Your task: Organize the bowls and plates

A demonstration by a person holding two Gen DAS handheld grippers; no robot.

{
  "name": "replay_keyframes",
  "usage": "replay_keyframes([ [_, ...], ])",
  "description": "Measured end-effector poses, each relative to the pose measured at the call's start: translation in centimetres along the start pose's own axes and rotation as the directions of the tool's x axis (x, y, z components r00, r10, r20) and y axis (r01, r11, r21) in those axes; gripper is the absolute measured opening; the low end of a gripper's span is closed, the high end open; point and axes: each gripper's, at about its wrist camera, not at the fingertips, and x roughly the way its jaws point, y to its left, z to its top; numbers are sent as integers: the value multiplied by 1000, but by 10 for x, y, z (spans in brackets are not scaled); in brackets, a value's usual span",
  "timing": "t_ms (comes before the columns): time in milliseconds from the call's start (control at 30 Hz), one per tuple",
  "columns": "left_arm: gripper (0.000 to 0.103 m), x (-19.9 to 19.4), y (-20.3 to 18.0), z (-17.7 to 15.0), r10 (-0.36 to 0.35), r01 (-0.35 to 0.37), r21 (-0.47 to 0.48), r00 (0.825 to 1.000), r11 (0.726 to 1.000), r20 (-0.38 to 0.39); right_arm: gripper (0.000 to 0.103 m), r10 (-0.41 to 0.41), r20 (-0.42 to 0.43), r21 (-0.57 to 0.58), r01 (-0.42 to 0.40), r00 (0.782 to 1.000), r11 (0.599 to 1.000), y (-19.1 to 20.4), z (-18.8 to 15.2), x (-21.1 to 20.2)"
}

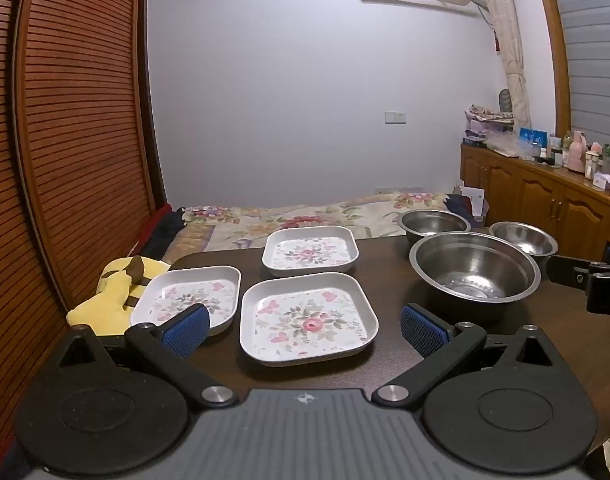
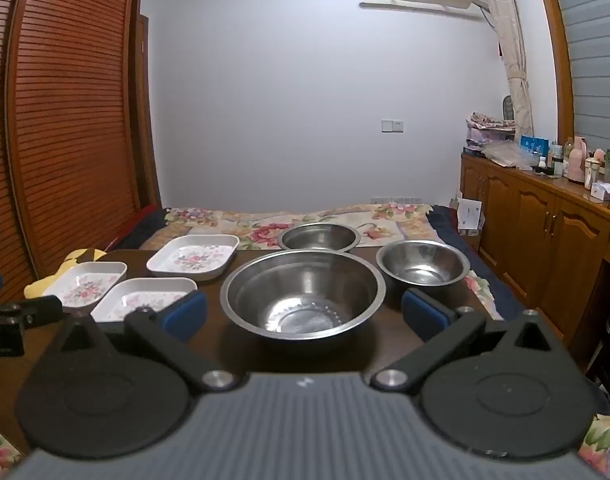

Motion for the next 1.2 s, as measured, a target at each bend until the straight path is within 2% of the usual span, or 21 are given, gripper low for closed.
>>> replay_keyframes([
  [1200,103,-4,3,1,2,-2,-7,1000,1000,3,103,6,13,8,-6,1000,1000,-2,1,-5],
])
